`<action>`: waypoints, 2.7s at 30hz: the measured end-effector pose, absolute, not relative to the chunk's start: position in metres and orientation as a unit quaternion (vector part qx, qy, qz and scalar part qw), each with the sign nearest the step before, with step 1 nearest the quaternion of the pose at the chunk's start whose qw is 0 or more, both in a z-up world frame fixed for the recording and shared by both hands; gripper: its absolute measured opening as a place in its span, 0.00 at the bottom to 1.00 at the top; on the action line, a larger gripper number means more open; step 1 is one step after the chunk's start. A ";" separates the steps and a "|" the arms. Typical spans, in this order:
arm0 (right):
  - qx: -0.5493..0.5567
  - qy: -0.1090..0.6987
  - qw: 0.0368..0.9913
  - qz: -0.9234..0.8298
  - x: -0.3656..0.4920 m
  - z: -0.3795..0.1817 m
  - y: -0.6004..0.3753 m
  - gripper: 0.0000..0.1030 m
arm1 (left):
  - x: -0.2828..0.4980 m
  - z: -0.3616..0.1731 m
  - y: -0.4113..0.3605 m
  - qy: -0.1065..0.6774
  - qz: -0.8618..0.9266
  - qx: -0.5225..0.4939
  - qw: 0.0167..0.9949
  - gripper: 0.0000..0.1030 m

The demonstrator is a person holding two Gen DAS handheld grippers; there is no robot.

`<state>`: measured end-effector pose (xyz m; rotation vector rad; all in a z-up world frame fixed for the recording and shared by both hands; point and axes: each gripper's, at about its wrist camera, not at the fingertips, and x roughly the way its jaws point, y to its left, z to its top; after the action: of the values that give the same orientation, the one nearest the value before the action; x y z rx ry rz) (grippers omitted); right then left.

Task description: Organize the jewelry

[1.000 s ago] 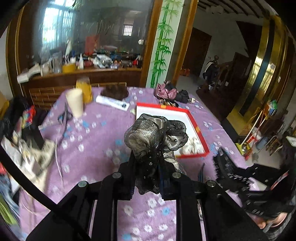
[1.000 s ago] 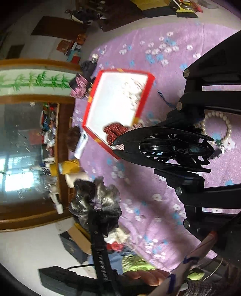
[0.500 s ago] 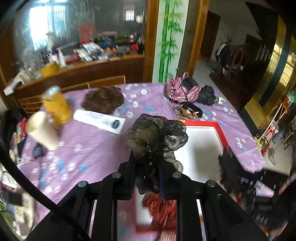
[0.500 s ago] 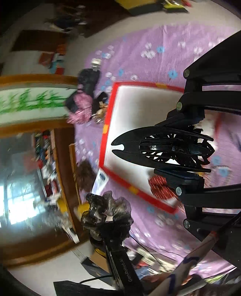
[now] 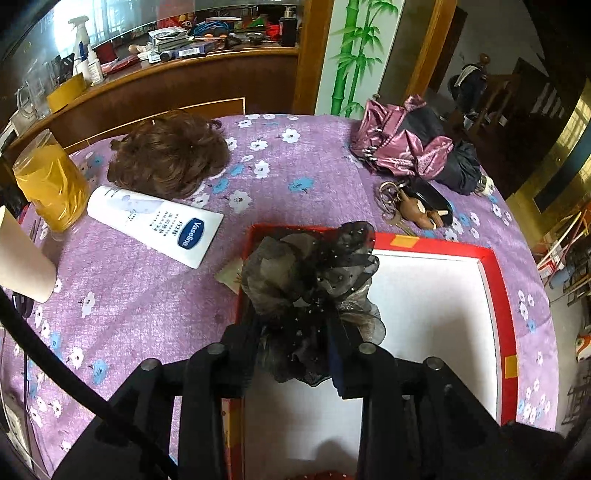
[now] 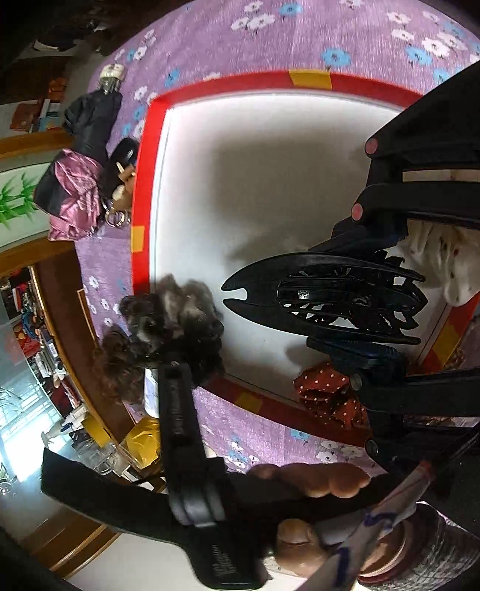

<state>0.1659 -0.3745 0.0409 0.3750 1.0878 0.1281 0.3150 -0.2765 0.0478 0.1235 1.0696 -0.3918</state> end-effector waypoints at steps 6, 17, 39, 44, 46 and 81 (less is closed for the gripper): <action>0.123 0.518 0.846 0.031 0.169 0.039 -0.360 0.58 | 0.310 0.059 -0.269 0.500 -0.199 0.064 0.840 0.42; 0.116 0.494 0.861 -0.026 0.098 0.094 -0.372 0.70 | 0.243 0.106 -0.193 0.479 -0.203 0.038 0.853 0.58; 0.194 0.528 0.825 -0.046 -0.041 0.075 -0.364 0.70 | 0.061 0.101 -0.078 0.533 -0.090 -0.043 0.840 0.58; 0.204 0.533 0.821 -0.002 -0.055 0.069 -0.368 0.70 | 0.020 0.117 -0.061 0.529 -0.046 -0.080 0.843 0.58; 0.208 0.535 0.819 0.019 -0.062 0.068 -0.369 0.70 | 0.006 0.122 -0.059 0.523 -0.032 -0.088 0.847 0.59; 0.178 0.568 0.804 0.025 -0.034 0.033 -0.320 0.09 | 0.106 0.027 -0.190 0.587 -0.170 -0.028 0.791 0.38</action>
<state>-0.0342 -0.3201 0.0328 0.3810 1.2158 0.0546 0.1062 -0.1898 0.0274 -0.0595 1.2627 -0.3649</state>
